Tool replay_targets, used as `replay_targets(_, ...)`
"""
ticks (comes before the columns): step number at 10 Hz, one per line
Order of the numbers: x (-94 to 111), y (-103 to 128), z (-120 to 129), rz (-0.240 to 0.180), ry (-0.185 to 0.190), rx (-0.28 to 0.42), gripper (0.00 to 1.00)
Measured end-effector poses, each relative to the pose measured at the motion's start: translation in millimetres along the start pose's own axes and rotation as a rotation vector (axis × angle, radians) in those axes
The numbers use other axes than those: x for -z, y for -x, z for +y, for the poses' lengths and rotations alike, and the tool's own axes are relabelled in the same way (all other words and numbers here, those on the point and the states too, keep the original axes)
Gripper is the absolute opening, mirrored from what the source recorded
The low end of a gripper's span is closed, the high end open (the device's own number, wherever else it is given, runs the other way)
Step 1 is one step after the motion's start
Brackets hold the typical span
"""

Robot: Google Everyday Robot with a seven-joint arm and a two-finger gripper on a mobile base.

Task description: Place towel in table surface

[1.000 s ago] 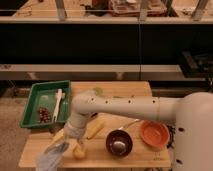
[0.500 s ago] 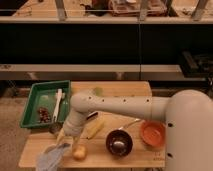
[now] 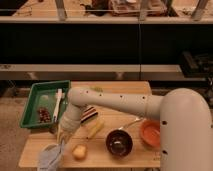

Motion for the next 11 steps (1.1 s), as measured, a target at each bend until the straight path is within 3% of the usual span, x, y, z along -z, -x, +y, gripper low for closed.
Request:
replay_targets(2,22,-1,-18,-0.008,-0.021,-0.020,0.00)
replay_targets(4,49,-3,-38,0.010,-0.031,-0.054,0.00)
replay_targets(5,61,-4,-36,0.032,-0.034,-0.082,0.00)
replay_targets(8,109,-5,-11,0.158,-0.032,-0.207,0.00)
replay_targets(11,114,-5,-8,0.174,-0.030,-0.220,0.00)
